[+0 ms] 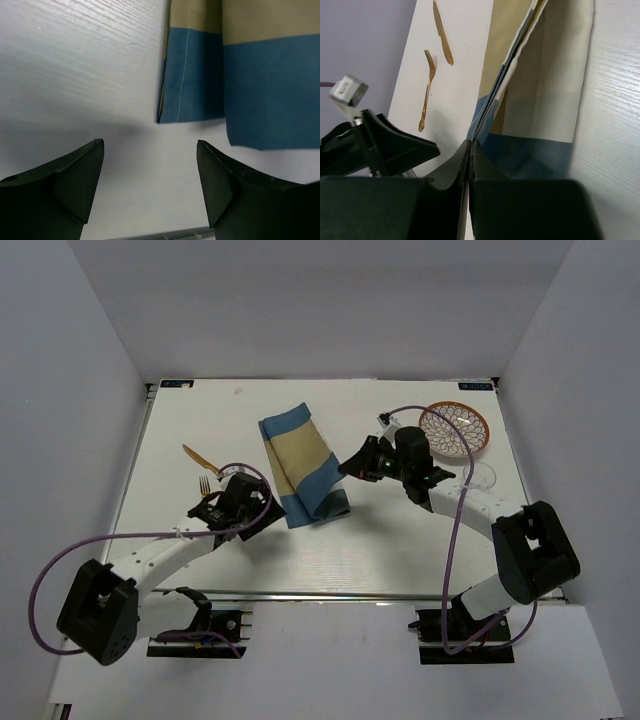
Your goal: Set the dinner table for one person
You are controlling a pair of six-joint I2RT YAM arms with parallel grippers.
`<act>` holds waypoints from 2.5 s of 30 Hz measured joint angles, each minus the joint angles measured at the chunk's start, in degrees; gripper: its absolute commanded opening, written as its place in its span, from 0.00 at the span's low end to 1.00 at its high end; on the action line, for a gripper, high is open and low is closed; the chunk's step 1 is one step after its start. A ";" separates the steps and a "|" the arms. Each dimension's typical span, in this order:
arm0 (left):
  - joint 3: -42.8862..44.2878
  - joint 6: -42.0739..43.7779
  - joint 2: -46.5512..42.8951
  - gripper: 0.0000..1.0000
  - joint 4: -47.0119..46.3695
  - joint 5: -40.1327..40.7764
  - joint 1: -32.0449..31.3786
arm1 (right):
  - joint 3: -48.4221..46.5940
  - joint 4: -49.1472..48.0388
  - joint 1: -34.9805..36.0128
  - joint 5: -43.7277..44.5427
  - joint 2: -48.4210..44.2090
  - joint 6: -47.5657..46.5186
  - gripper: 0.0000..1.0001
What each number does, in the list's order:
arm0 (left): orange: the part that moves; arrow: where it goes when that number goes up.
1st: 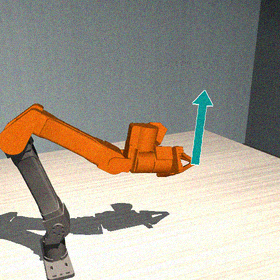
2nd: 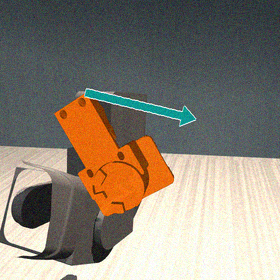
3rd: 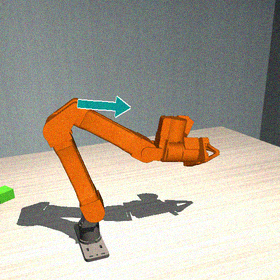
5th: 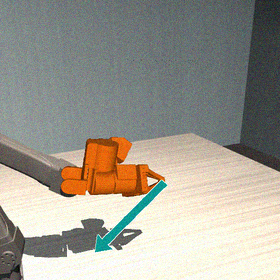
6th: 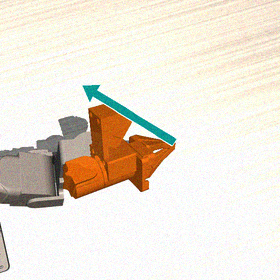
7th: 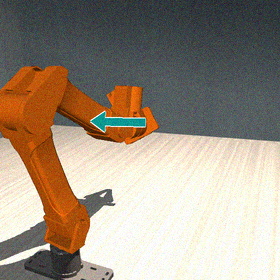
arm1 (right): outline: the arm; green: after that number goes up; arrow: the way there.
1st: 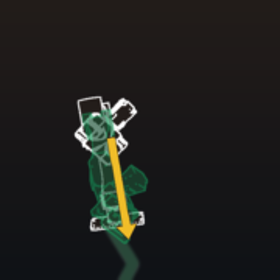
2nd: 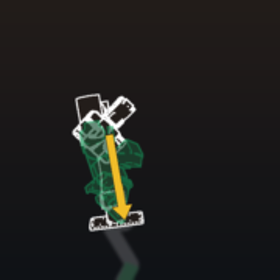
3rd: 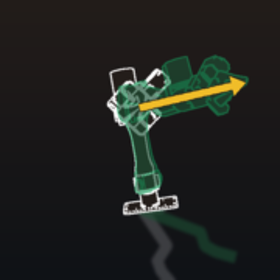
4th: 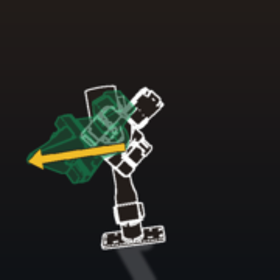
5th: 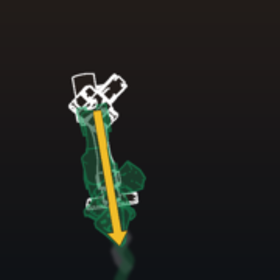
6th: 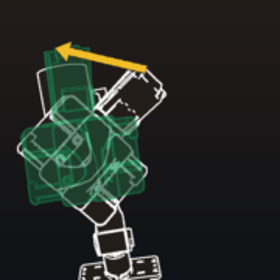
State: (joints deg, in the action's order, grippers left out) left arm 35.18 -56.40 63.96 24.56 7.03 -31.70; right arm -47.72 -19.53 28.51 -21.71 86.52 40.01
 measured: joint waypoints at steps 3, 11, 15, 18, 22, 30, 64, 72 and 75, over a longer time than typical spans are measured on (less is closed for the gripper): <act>0.46 -1.73 5.88 0.75 -4.24 0.02 -0.07 | -0.11 1.09 -0.15 0.74 -1.36 -0.11 0.00; 4.63 -4.52 16.87 0.62 -7.82 -0.35 -0.63 | 1.99 2.71 -1.14 2.32 -4.46 0.68 0.00; 9.62 -4.72 22.01 0.58 -6.56 0.09 -1.07 | 2.16 3.04 -1.84 2.29 -4.96 0.79 0.00; 13.18 -4.94 26.27 0.54 -5.44 0.42 -1.60 | 2.16 3.28 -2.19 2.27 -4.96 0.79 0.00; 14.08 -5.42 28.20 0.59 -4.35 0.52 -2.75 | 2.16 3.63 -2.78 2.27 -4.94 0.79 0.00; 11.39 -6.23 23.50 0.73 -1.03 1.25 -5.03 | 2.14 4.96 -3.98 2.08 -4.76 0.79 0.00; 24.48 -3.02 28.74 0.00 11.41 11.69 -6.27 | 1.55 9.66 -7.87 -1.38 -9.44 0.28 0.00; 43.50 2.69 19.69 0.00 21.62 21.59 -2.54 | 0.68 23.93 -11.06 9.99 -27.50 -4.76 0.00; 43.41 3.89 15.91 0.00 24.22 22.51 -1.07 | 3.02 28.48 -11.74 13.42 -35.15 -6.23 0.00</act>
State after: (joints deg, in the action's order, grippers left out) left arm 78.59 -52.51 79.88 48.77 29.54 -32.77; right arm -44.71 8.95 16.78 -8.29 51.37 33.78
